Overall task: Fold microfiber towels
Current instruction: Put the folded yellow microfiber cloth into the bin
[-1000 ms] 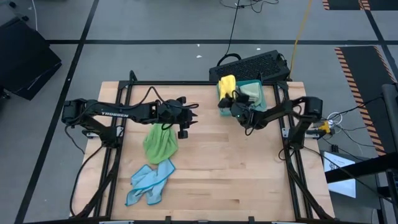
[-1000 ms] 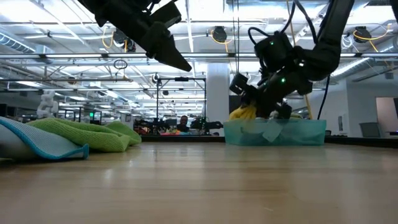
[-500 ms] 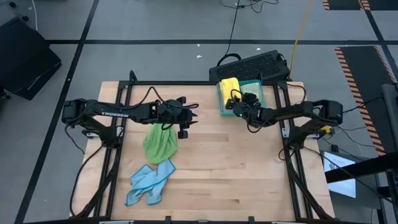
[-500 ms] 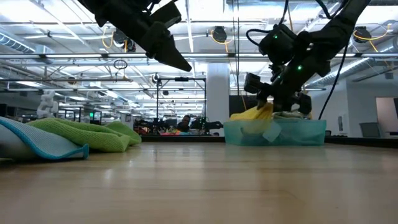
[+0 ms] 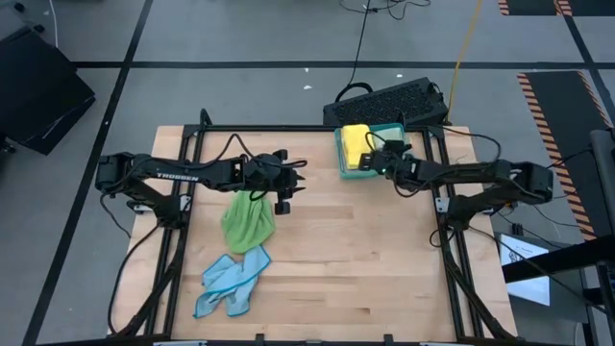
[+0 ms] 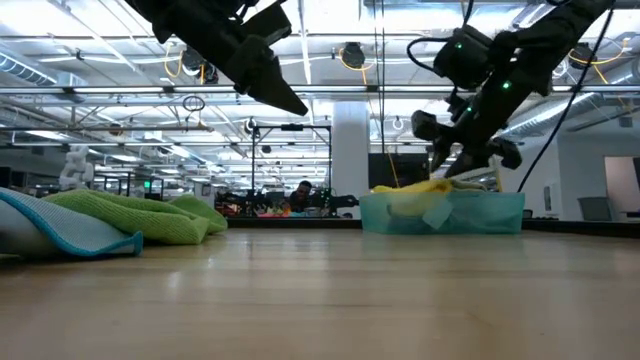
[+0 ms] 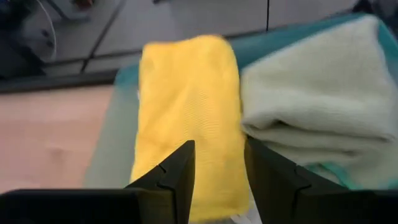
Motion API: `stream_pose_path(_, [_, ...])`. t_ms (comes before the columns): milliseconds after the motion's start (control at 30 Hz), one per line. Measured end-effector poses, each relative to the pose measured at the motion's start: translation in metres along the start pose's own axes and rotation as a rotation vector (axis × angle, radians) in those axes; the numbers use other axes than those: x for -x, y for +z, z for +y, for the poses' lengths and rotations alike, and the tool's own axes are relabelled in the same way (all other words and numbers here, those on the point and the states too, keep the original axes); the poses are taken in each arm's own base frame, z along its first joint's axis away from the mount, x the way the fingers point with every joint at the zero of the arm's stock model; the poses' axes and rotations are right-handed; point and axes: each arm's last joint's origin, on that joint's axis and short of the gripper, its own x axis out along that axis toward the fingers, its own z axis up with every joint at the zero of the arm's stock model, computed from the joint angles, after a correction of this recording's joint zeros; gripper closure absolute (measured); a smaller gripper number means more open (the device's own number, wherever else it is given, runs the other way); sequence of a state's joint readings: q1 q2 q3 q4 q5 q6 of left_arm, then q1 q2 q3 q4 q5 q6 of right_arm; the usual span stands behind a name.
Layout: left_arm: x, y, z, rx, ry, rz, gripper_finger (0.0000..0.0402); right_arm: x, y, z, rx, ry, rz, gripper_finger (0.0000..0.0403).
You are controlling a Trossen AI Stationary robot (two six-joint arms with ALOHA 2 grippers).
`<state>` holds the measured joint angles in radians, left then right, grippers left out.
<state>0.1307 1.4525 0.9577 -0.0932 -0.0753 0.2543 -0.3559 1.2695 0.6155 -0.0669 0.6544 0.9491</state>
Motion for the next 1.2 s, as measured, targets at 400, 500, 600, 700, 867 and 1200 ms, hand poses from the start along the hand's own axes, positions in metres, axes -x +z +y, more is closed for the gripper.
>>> stream_pose_path(400, [0.000, -0.001, 0.000, -0.001, -0.002, 0.009, 0.0279, -0.007, 0.004, 0.001, 0.068, 0.058, 0.039, 0.0326])
stream_pose_path(500, [0.000, -0.001, 0.000, 0.000, -0.002, 0.009, 0.0279, -0.021, -0.005, -0.002, 0.086, 0.024, 0.102, 0.0374])
stream_pose_path(600, [0.000, -0.001, 0.000, 0.004, -0.002, 0.010, 0.0279, -0.032, -0.015, -0.004, 0.096, 0.000, 0.157, 0.0397])
stream_pose_path(700, [0.000, -0.002, -0.001, 0.012, -0.004, 0.018, 0.0279, -0.037, -0.017, -0.002, 0.094, 0.028, 0.187, 0.0388])
stream_pose_path(867, [0.000, -0.003, -0.001, 0.032, -0.008, 0.036, 0.0279, -0.026, -0.008, -0.001, 0.103, 0.072, 0.167, 0.0386])
stream_pose_path(1200, [0.000, -0.007, 0.000, 0.054, 0.060, 0.081, 0.0279, 0.008, 0.025, 0.005, 0.181, 0.335, 0.103, 0.0385])
